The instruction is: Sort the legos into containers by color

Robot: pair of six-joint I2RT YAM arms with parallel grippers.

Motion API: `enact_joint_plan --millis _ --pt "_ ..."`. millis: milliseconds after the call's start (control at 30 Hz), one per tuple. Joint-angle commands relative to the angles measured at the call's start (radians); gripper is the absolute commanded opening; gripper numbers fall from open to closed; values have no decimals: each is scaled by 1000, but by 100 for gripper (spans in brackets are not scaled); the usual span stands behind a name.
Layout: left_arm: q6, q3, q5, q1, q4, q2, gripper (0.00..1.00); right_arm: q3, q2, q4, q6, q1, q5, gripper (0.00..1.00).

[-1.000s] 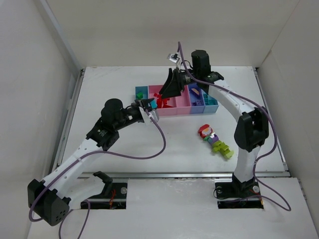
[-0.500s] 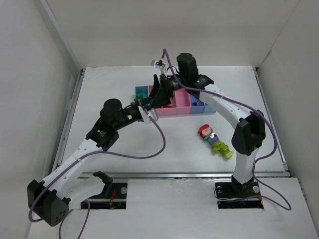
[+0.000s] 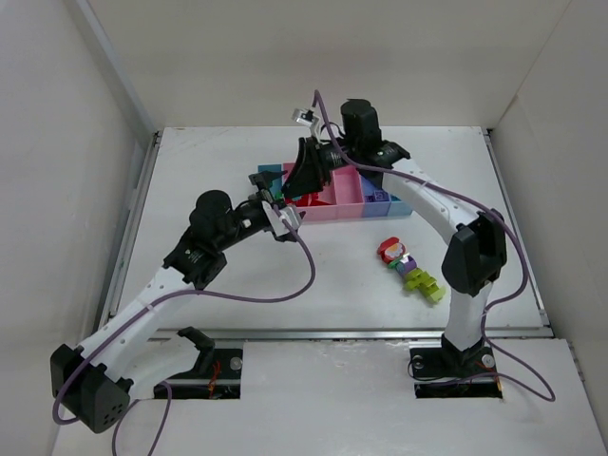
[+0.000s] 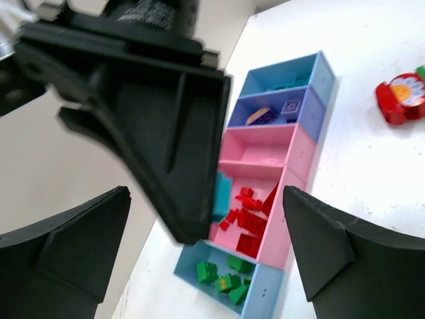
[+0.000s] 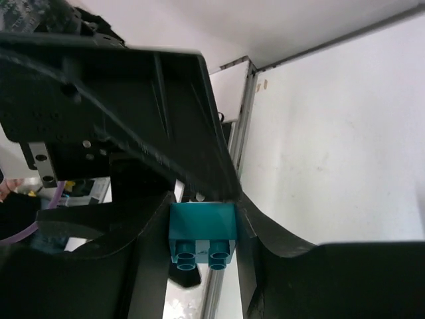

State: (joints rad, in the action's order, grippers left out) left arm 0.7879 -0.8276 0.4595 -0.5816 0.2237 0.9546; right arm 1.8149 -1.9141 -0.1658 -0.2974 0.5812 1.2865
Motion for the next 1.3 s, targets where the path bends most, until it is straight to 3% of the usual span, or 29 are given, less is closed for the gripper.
enact_joint_plan --millis 0,133,233,267,300,333,367,400,700,833,900,933,1033,1067,1267 --pt "-16 16 -71 6 22 -27 100 -34 39 20 -29 -38 -25 0" --pt "-25 36 -81 6 3 -47 100 -94 85 11 -65 -124 -203 0" --pt "-65 45 -107 6 3 -56 100 -83 124 -232 -7 -181 -723 0" --pt "-81 45 -107 6 3 -56 100 -74 124 -297 22 -181 -1088 0" --pt "-108 45 -120 6 -10 -56 100 -91 124 -351 43 -181 -1268 0" --pt "-122 45 -120 6 -27 -56 100 -112 135 -351 81 -167 -1543 0" --pt "-131 45 -131 6 -38 -56 100 -133 135 -351 99 -167 -1546 0" --pt "-131 45 -131 6 -50 -56 100 -158 126 -351 115 -167 -1692 0" --pt "-151 90 -176 6 -49 -76 100 -129 -2 -382 126 -276 -1733 0" --pt "-151 110 -196 6 -40 -86 100 -92 -46 -382 126 -287 -1753 7" --pt "-151 119 -196 6 -40 -96 100 -54 -84 -412 135 -287 -1742 24" --pt "-151 119 -205 6 -40 -105 100 -42 -95 -423 135 -287 -1742 56" --pt "-151 119 -205 6 -40 -114 100 -32 -106 -437 135 -287 -1718 94" --pt "-151 128 -205 6 -40 -114 100 -32 -97 -437 135 -287 -1718 99" --pt "-162 128 -205 6 -30 -123 100 -54 18 -437 147 -287 -1673 100"
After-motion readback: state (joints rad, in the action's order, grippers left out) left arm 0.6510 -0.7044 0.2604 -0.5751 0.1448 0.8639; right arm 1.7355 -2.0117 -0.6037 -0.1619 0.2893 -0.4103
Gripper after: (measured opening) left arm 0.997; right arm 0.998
